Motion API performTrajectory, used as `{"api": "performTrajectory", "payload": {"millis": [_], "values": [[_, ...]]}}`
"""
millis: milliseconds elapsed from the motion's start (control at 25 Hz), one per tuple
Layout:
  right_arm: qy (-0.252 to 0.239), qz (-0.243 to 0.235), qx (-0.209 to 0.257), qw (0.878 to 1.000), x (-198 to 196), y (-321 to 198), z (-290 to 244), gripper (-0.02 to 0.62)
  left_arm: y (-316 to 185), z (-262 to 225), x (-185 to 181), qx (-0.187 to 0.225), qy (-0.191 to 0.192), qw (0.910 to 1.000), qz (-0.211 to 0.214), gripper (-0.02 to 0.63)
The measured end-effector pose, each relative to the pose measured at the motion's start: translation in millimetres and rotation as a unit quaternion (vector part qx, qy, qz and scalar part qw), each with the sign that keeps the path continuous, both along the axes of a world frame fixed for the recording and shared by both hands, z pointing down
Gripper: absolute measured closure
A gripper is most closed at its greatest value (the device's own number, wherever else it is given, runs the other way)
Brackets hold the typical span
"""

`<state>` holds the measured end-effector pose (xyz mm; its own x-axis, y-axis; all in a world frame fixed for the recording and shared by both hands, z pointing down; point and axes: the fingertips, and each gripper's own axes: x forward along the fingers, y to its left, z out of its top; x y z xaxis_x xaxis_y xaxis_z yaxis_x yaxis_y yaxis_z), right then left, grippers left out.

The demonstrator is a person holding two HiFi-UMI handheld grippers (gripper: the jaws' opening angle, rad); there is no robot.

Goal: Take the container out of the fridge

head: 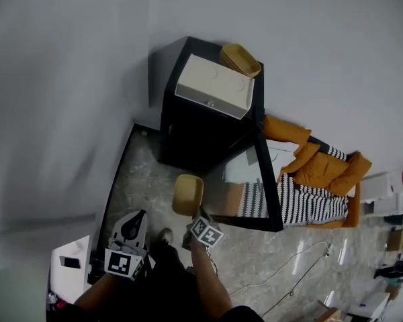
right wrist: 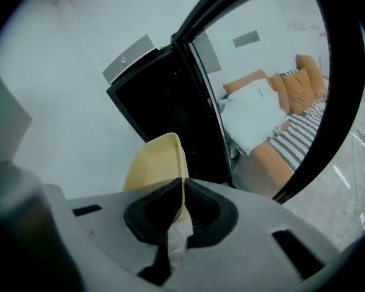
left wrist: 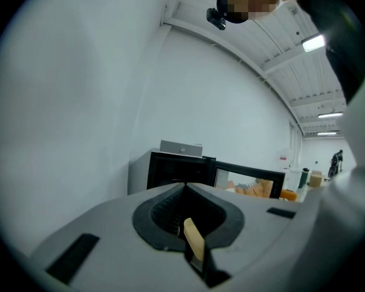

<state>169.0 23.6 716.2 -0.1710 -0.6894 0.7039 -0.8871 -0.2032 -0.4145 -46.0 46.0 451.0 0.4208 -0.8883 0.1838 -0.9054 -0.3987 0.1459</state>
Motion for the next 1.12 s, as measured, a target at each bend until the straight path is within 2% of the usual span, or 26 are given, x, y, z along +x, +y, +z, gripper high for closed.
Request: {"api": "performTrajectory", "payload": {"millis": [240,520,880,1120], "values": [[0.006,-0.015,0.016,1.0,-27.4,16.8,-46.7,0.584,-4.8,-13.8,-29.8,0.006,0.005,0.9999,0.006,0.601],[0.0,-0.012,0.036,0.999,-43.3,26.1,-95.2,0.584,-10.3,-21.5,-44.5,0.008,0.006,0.9996,0.026,0.601],[-0.019,-0.004,0.077,0.997,-52.3,47.3,-149.6,0.584,-8.3,-30.7,-44.0,0.014,0.027,0.9988,0.038,0.601],[-0.016,-0.003,0.09,0.996,-56.5,65.9,-163.0,0.584,-3.5,-18.2,-40.6,0.006,0.022,0.9984,0.053,0.601]]}}
